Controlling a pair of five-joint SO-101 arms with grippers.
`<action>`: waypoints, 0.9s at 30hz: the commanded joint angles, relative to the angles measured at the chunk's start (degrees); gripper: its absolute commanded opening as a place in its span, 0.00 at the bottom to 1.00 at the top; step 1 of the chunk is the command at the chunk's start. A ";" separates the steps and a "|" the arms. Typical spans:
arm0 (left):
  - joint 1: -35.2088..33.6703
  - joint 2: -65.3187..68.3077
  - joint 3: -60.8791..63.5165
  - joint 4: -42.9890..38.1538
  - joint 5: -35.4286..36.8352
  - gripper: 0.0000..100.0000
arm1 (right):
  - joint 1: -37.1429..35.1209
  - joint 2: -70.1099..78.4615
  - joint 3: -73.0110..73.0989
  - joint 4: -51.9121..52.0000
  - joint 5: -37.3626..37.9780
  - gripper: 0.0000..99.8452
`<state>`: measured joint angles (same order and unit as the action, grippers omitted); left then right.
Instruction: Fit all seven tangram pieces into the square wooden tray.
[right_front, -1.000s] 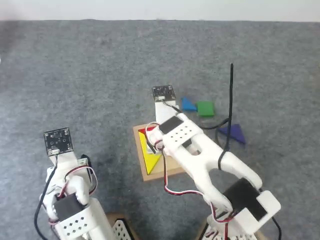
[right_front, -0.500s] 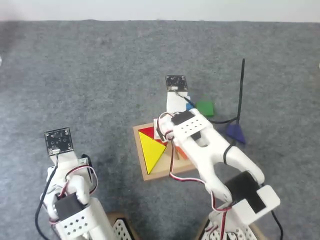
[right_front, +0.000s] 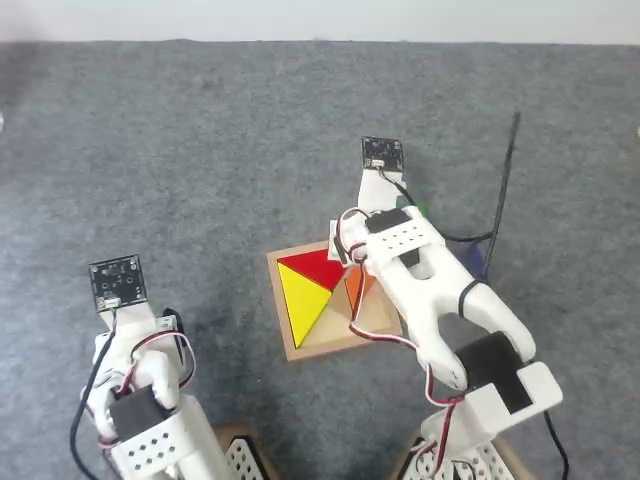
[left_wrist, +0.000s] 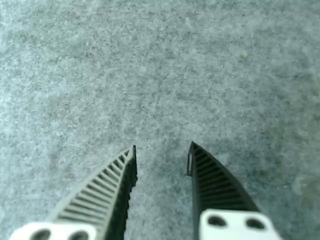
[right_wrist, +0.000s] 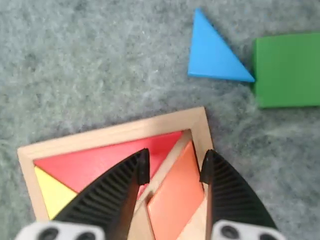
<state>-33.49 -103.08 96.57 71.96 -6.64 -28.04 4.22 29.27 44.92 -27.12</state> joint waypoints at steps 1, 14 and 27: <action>-0.44 -1.05 -0.22 0.26 0.44 0.17 | -2.07 -4.88 -2.90 3.12 0.18 0.18; -0.44 -1.05 -0.22 0.26 0.44 0.17 | -8.04 -17.54 10.20 2.42 -3.34 0.19; -0.44 -1.05 -0.22 0.26 0.44 0.17 | -3.74 2.77 -1.32 6.99 -9.05 0.18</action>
<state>-33.49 -103.08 96.57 71.96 -6.64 -32.97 2.11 33.85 48.35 -34.15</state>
